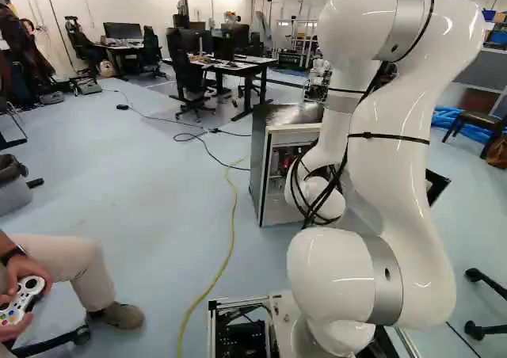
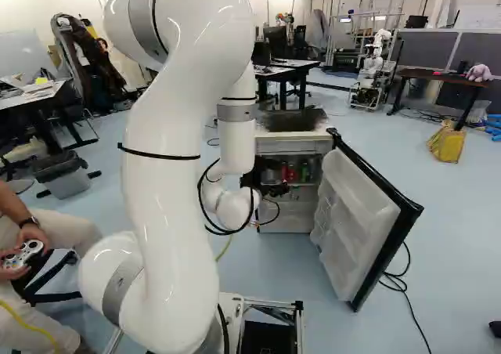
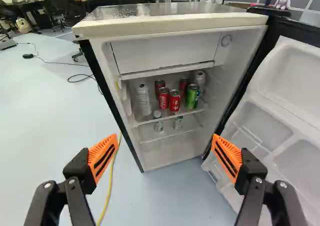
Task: Grab a drink from the fridge
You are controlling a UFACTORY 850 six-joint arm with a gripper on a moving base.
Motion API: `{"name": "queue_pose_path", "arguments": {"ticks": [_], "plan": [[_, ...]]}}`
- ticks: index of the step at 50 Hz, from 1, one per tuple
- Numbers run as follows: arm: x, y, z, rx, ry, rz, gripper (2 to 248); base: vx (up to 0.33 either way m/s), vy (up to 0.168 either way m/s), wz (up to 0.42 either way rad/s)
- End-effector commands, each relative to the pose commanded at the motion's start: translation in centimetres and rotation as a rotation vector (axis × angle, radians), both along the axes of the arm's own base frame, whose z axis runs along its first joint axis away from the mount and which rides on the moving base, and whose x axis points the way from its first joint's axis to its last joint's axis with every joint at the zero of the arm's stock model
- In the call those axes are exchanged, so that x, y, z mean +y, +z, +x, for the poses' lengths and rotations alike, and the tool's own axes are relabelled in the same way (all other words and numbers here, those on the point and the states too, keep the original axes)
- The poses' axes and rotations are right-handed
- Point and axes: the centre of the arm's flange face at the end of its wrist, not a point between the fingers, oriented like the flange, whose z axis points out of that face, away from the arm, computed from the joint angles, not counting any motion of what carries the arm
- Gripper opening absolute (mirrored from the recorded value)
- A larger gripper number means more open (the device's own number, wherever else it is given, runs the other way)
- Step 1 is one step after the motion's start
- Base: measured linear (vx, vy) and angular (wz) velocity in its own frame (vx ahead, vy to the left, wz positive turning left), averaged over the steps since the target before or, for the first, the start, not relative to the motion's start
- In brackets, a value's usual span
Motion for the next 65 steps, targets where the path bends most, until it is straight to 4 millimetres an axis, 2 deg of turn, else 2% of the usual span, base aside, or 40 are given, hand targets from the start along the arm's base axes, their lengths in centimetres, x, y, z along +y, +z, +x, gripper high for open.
{"name": "queue_pose_path", "arguments": {"ticks": [39, 65], "plan": [[-3.5, -0.4, 0.7, -0.027, 0.054, 0.02, 247, 0.0, 0.0, 0.0], [-6.4, -3.5, 2.5, -0.018, 0.103, 0.047, 247, 0.0, 0.0, 0.0]]}}
